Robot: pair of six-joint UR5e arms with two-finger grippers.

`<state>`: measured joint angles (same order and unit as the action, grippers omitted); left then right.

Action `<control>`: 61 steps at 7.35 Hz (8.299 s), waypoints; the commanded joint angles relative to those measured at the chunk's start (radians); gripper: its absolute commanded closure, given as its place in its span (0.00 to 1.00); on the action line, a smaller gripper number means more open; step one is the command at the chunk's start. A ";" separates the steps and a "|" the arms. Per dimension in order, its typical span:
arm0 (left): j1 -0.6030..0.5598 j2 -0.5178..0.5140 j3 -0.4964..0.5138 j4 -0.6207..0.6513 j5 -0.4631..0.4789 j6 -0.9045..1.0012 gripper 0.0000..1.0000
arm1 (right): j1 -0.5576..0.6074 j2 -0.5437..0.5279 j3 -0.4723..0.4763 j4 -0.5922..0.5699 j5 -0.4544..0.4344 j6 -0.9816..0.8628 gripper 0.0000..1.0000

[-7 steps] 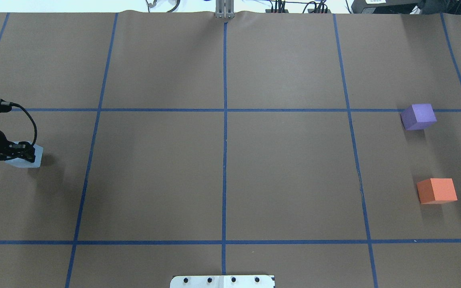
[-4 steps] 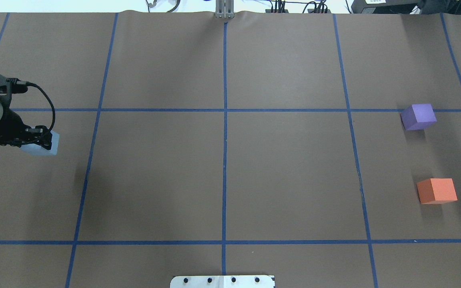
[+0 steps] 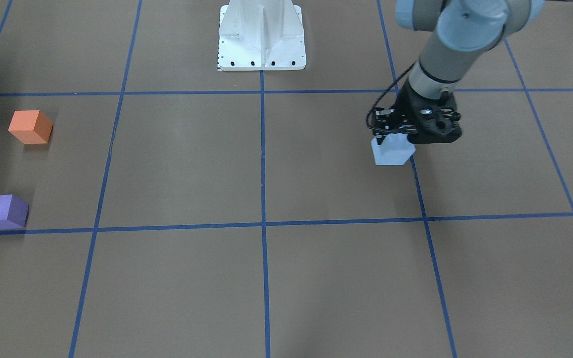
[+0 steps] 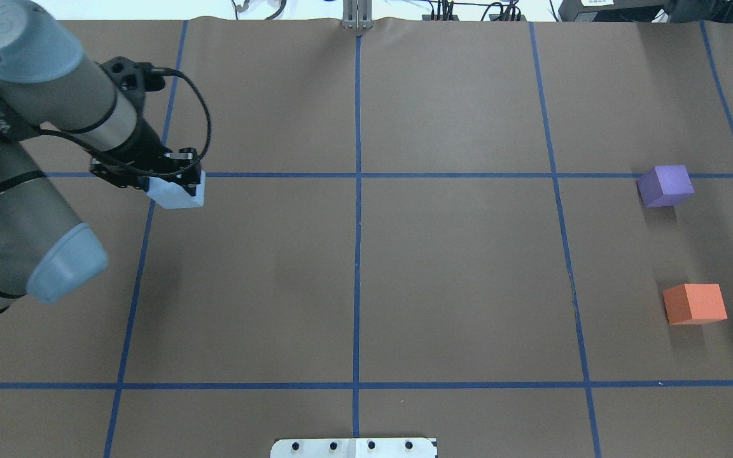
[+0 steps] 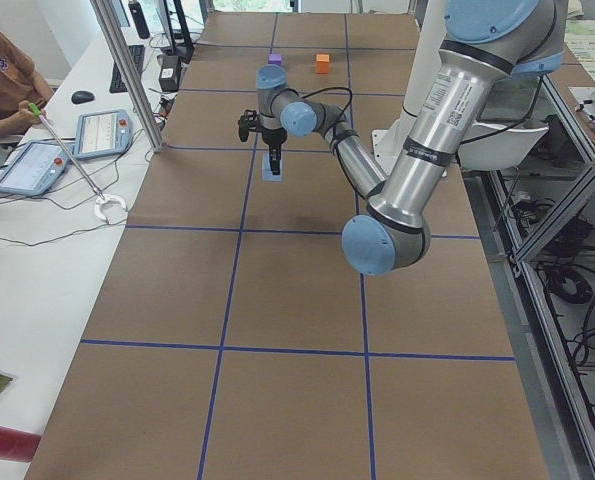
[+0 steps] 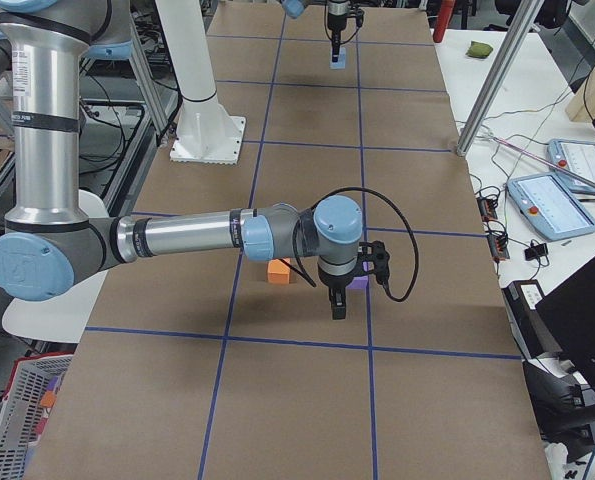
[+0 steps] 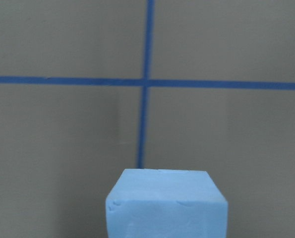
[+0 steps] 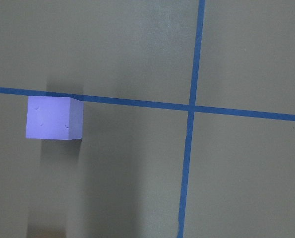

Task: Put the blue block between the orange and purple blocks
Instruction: 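Carry the light blue cube with the left gripper to the table center and release, then withdraw the left gripper while the right gripper moves over the light blue cube, then lower the right gripper and grasp the light blue cube, then carry the light blue cube with the right gripper toward the purple cube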

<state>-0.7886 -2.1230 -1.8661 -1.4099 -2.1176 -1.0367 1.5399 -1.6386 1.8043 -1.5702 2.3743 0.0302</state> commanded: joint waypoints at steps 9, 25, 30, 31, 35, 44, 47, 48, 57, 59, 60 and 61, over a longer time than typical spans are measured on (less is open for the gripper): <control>0.247 -0.414 0.573 -0.219 0.180 -0.134 0.39 | -0.003 -0.013 -0.003 0.002 0.062 0.007 0.00; -0.225 0.189 -0.042 0.042 -0.034 0.431 0.00 | -0.729 0.878 0.083 -0.431 -0.253 0.932 0.00; -0.373 0.304 -0.030 0.040 -0.033 0.695 0.00 | -0.984 0.987 -0.362 -0.018 -0.490 1.073 0.00; -0.373 0.304 -0.030 0.040 -0.033 0.695 0.00 | -0.995 0.994 -0.396 0.005 -0.503 1.071 0.00; -0.371 0.305 -0.012 0.031 -0.032 0.696 0.00 | -1.029 0.988 -0.439 0.009 -0.553 1.054 0.00; -0.366 0.304 -0.010 0.031 -0.032 0.692 0.00 | -1.037 0.985 -0.531 0.118 -0.512 1.093 0.97; -0.366 0.301 -0.012 0.032 -0.033 0.692 0.00 | -0.968 0.943 -0.272 -0.113 -0.468 1.082 1.00; -0.366 0.301 -0.016 0.032 -0.033 0.692 0.00 | -0.905 0.827 -0.120 -0.132 -0.465 1.073 1.00; -0.366 0.302 -0.022 0.032 -0.035 0.682 0.00 | -0.506 0.005 0.062 0.324 -0.225 0.642 1.00; -0.365 0.302 -0.022 0.032 -0.033 0.682 0.00 | -0.509 0.003 -0.015 0.348 -0.230 0.643 1.00; -0.365 0.301 -0.021 0.032 -0.033 0.682 0.00 | -0.512 0.006 -0.043 0.348 -0.231 0.643 1.00; -0.365 0.299 -0.021 0.032 -0.033 0.682 0.00 | -0.517 0.006 -0.049 0.348 -0.230 0.645 1.00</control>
<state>-1.1539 -1.8224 -1.8874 -1.3775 -2.1508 -0.3543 1.0278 -1.6328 1.7753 -1.2250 2.1438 0.6736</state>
